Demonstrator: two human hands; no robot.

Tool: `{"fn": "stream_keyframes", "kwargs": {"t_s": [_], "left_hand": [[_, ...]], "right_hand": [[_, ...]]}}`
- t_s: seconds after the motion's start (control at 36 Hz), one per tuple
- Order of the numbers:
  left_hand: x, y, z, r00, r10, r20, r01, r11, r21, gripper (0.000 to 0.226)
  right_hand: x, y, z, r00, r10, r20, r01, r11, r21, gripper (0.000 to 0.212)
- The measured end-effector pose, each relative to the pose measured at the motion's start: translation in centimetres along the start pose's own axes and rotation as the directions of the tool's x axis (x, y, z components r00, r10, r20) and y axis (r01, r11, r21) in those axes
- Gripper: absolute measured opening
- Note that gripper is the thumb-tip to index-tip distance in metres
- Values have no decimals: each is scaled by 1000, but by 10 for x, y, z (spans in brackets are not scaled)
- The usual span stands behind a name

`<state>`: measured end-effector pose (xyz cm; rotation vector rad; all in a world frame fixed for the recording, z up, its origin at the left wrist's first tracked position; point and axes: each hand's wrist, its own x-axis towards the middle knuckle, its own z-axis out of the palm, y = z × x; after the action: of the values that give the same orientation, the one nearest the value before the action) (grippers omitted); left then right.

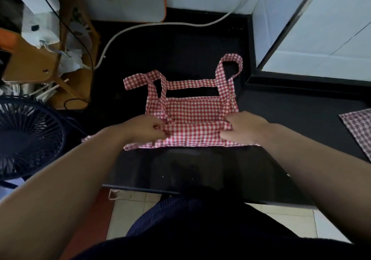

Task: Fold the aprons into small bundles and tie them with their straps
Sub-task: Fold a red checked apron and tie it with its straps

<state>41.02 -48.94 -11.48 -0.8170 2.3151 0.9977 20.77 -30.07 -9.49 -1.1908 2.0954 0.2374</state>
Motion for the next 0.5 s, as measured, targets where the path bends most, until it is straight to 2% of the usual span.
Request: {"fn": "stream_keyframes", "kwargs": {"t_s": [0.03, 0.08, 0.14, 0.17, 0.19, 0.25, 0.28, 0.33, 0.36, 0.42, 0.44, 0.5], "left_hand": [[2, -1, -1, 999, -22, -28, 23, 999, 33, 44], [6, -4, 6, 984, -55, -169, 97, 962, 255, 59], [6, -2, 18, 925, -26, -380, 224, 844, 488, 63], [5, 0, 23, 897, 20, -441, 251, 800, 545, 63], [4, 2, 29, 894, 70, -443, 230, 776, 587, 63], [3, -1, 44, 940, 138, -312, 113, 737, 667, 66], [3, -3, 50, 959, 138, -248, 61, 753, 655, 66], [2, -8, 55, 970, 115, -216, 19, 843, 537, 61], [2, -11, 57, 971, 116, -210, 2, 870, 492, 67], [-1, -14, 59, 980, 131, -147, -33, 844, 535, 95], [-2, -15, 57, 984, 129, -126, -38, 831, 555, 103], [0, -13, 48, 982, 132, -135, -43, 853, 520, 102]], "right_hand": [[2, 0, -1, 999, 25, -20, -26, 999, -25, 40], [7, 1, 5, 994, 50, -101, -64, 989, -131, 53], [10, -2, 14, 980, 34, -197, -82, 966, -244, 56], [10, -4, 20, 977, 17, -212, -78, 956, -284, 58], [10, -6, 25, 980, -3, -200, -63, 945, -320, 61], [8, -5, 38, 987, -41, -153, -10, 948, -319, 58], [7, -2, 43, 991, -43, -129, 7, 964, -267, 58], [5, 5, 51, 998, -27, -56, 17, 986, -167, 73], [4, 8, 53, 999, -31, -27, 26, 985, -172, 85], [4, 10, 53, 999, -51, -13, 47, 973, -228, 96], [4, 9, 50, 997, -65, -28, 57, 969, -240, 92], [3, 6, 39, 995, -86, -58, 75, 982, -171, 76]]}}
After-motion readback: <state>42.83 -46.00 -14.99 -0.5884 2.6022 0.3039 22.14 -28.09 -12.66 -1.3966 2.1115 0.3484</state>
